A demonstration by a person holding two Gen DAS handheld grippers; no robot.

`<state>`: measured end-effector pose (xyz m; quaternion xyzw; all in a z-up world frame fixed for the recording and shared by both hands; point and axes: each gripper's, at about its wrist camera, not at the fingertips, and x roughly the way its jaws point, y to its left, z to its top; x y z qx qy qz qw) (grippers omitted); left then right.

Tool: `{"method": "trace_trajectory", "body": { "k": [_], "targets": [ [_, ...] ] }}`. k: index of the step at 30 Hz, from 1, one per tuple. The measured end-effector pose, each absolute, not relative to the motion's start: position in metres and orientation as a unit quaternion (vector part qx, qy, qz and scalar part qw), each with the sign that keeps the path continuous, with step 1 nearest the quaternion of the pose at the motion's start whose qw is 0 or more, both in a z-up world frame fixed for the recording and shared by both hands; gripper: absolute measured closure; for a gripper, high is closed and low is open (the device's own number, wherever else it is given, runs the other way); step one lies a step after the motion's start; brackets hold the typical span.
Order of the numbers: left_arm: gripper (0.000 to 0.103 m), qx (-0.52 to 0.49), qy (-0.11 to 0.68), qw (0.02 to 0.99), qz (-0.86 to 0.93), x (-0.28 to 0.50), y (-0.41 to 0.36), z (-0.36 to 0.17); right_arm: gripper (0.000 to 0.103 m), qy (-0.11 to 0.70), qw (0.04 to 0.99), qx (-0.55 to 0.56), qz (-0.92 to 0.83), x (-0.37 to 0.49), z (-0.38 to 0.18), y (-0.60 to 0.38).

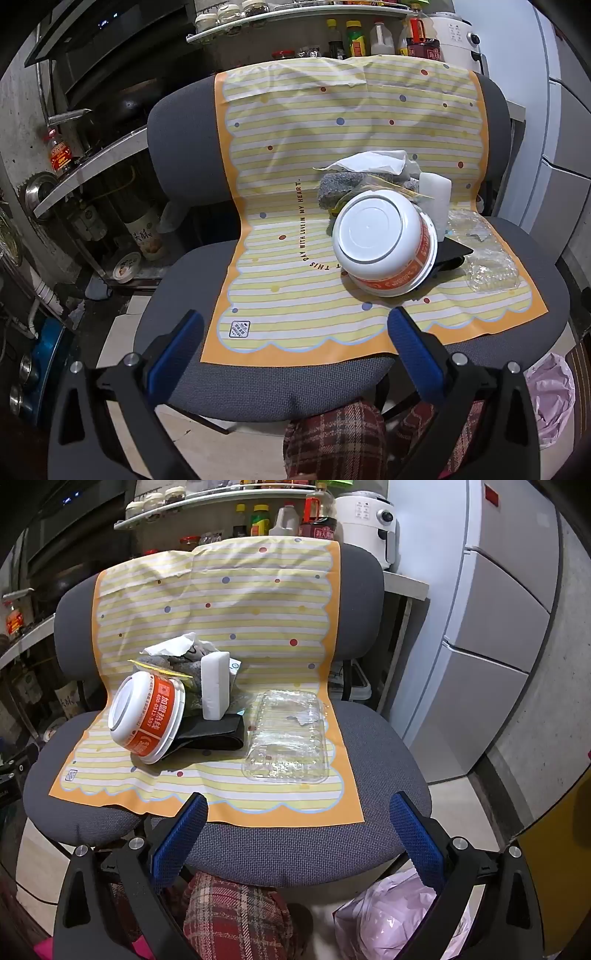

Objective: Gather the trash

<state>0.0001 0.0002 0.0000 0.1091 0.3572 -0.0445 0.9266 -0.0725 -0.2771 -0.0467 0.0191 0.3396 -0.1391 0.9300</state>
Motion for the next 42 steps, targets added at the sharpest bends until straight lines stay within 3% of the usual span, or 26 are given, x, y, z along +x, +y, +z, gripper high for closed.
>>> {"method": "trace_trajectory", "body": {
  "k": [42],
  "targets": [
    [0.006, 0.108, 0.367, 0.923, -0.045, 0.0016, 0.0004, -0.0042, 0.006, 0.342, 0.929, 0.021, -0.139, -0.0733, -0.0489, -0.2776]
  ]
}}
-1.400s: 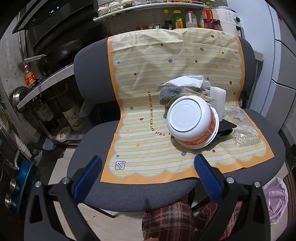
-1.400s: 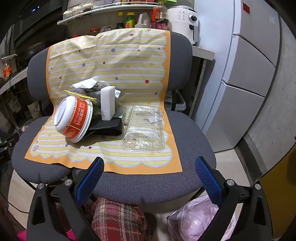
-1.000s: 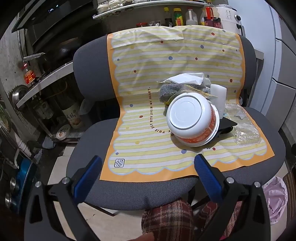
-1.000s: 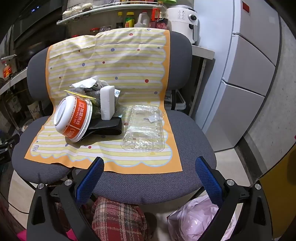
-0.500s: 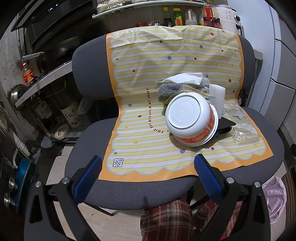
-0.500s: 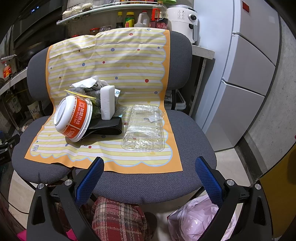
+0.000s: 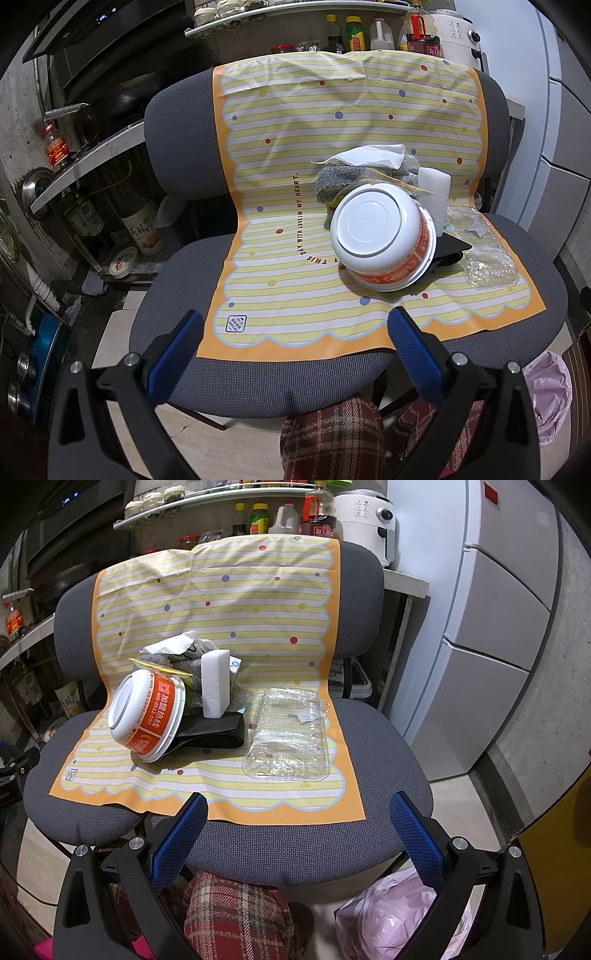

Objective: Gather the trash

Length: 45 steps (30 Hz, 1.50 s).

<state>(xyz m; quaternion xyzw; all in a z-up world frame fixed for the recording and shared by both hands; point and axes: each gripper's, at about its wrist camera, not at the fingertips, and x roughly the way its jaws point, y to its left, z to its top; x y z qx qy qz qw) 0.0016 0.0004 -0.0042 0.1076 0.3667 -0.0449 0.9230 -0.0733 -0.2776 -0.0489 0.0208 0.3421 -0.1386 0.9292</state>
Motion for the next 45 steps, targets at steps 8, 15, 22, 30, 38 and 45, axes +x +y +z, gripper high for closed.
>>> {"method": "trace_trajectory", "body": {
  "k": [8, 15, 22, 30, 38, 45],
  "targets": [
    [0.006, 0.108, 0.367, 0.923, -0.045, 0.0014, 0.0005, -0.004, 0.006, 0.342, 0.929, 0.021, -0.139, -0.0728, -0.05, -0.2771],
    [0.006, 0.107, 0.367, 0.923, -0.045, 0.0014, 0.0005, -0.0041, 0.006, 0.343, 0.929, 0.021, -0.139, -0.0726, -0.051, -0.2771],
    [0.006, 0.107, 0.366, 0.923, -0.045, 0.0015, 0.0007, -0.004, 0.006, 0.343, 0.929, 0.02, -0.137, -0.0707, -0.0472, -0.2768],
    [0.006, 0.107, 0.366, 0.923, -0.045, 0.0015, 0.0007, -0.0039, 0.006, 0.343, 0.929, 0.02, -0.138, -0.0713, -0.0517, -0.2752],
    [0.006, 0.107, 0.366, 0.923, -0.046, 0.0015, 0.0005, -0.0034, 0.006, 0.343, 0.929, 0.02, -0.137, -0.0725, -0.0514, -0.2745],
    [0.006, 0.107, 0.366, 0.923, -0.046, 0.0016, 0.0003, -0.0032, 0.006, 0.343, 0.929, 0.019, -0.138, -0.073, -0.0504, -0.2744]
  ]
}}
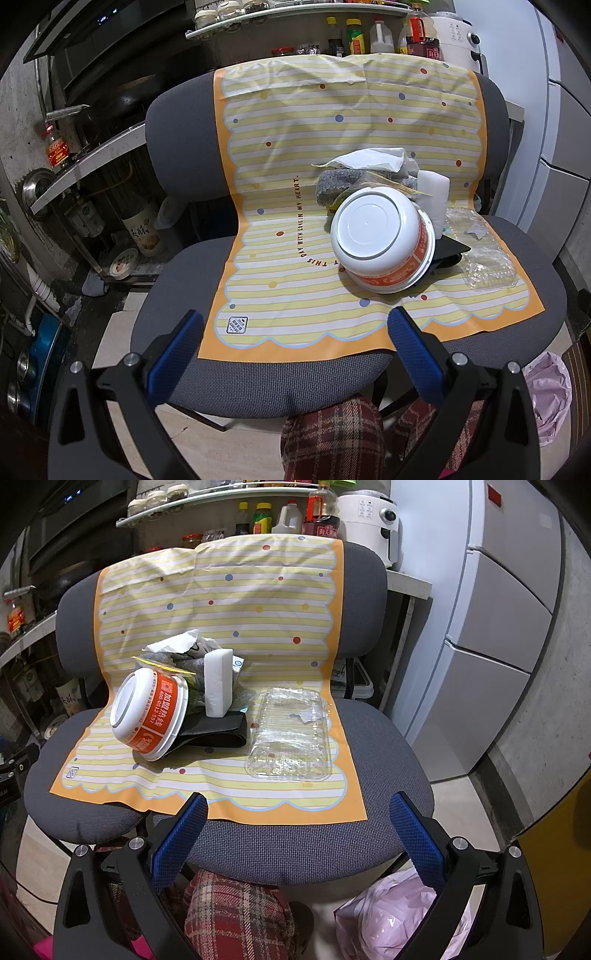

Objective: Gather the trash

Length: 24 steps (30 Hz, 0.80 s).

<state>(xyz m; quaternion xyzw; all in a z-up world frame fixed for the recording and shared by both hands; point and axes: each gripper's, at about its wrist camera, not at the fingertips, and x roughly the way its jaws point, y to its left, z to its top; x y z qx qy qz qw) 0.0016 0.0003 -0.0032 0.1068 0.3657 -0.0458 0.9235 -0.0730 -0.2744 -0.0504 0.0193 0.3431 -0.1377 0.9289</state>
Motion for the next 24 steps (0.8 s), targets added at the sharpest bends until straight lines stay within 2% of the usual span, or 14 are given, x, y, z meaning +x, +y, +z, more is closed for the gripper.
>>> {"method": "trace_trajectory", "body": {
  "k": [11, 20, 24],
  "targets": [
    [0.006, 0.103, 0.371, 0.922, -0.04, 0.006, 0.001, -0.006, 0.006, 0.34, 0.932, 0.025, -0.119, -0.069, -0.063, -0.271],
    [0.006, 0.102, 0.387, 0.916, -0.04, 0.029, 0.003, -0.035, 0.006, 0.31, 0.95, 0.036, -0.033, -0.027, -0.069, -0.257],
    [0.006, 0.096, 0.384, 0.915, -0.074, 0.038, 0.001, -0.045, 0.006, 0.328, 0.944, 0.017, -0.012, -0.004, -0.082, -0.251]
  ]
}}
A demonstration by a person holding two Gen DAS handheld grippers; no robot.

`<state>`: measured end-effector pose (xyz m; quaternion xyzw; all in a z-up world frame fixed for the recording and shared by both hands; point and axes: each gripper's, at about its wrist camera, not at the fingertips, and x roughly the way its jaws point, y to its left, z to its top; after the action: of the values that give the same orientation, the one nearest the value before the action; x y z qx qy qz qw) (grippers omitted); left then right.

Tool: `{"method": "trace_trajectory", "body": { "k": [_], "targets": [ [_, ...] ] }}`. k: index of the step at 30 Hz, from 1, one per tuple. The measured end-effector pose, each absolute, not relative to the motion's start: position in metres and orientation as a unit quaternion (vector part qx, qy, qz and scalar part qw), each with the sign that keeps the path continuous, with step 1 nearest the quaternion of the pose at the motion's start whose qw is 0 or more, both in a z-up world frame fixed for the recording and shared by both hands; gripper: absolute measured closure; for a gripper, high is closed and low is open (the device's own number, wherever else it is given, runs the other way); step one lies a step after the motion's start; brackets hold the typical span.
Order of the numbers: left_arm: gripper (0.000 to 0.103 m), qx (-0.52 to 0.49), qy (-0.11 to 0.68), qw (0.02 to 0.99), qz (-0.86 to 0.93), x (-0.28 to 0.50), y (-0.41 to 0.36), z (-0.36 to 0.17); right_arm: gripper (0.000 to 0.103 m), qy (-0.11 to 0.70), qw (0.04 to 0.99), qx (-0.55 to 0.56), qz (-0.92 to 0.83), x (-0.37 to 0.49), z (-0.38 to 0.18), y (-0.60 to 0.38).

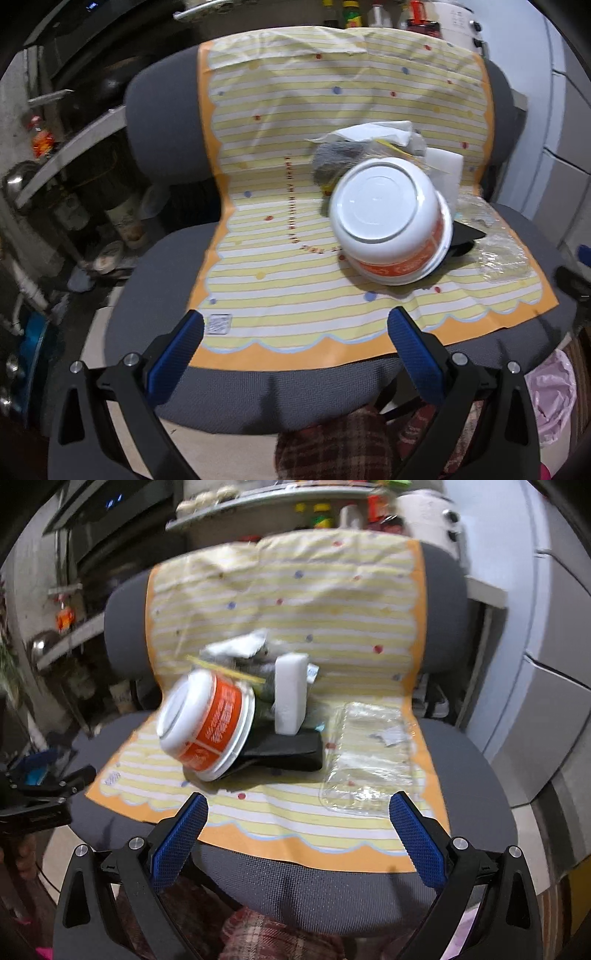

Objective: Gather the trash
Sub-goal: 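Reach the left gripper to the white bowl and grasp its rim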

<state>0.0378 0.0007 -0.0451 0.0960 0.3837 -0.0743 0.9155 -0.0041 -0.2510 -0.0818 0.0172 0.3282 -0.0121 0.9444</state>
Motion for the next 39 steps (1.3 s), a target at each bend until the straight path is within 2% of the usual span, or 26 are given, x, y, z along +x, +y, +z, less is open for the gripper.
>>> {"method": "trace_trajectory", "body": {
  "k": [8, 11, 18, 20, 22, 32, 35, 39],
  "targets": [
    [0.006, 0.083, 0.402, 0.907, -0.096, 0.056, -0.009, -0.06, 0.007, 0.355, 0.931, 0.039, -0.075, 0.019, -0.124, -0.298],
    [0.006, 0.079, 0.405, 0.905, -0.099, 0.065, -0.015, -0.068, 0.011, 0.36, 0.928, 0.053, -0.08, 0.023, -0.133, -0.313],
    [0.006, 0.1, 0.393, 0.904, -0.131, 0.075, -0.049, -0.069, 0.013, 0.33, 0.939, 0.054, -0.075, 0.037, -0.119, -0.314],
    [0.006, 0.112, 0.384, 0.906, -0.138, 0.075, -0.063, -0.068, 0.016, 0.321, 0.942, 0.059, -0.075, 0.039, -0.113, -0.315],
    [0.006, 0.127, 0.376, 0.908, -0.135, 0.078, -0.076, -0.07, 0.024, 0.319, 0.942, 0.069, -0.073, 0.042, -0.111, -0.316],
    [0.006, 0.087, 0.328, 0.93, -0.139, 0.118, -0.099, -0.045, 0.021, 0.335, 0.936, 0.084, -0.071, 0.038, -0.117, -0.324],
    [0.006, 0.089, 0.346, 0.926, -0.125, 0.14, -0.103, -0.049, 0.019, 0.339, 0.933, 0.088, -0.077, 0.036, -0.117, -0.326],
    [0.006, 0.046, 0.364, 0.923, -0.115, 0.151, -0.072, -0.049, 0.019, 0.343, 0.933, 0.08, -0.08, 0.034, -0.116, -0.323]
  ]
}}
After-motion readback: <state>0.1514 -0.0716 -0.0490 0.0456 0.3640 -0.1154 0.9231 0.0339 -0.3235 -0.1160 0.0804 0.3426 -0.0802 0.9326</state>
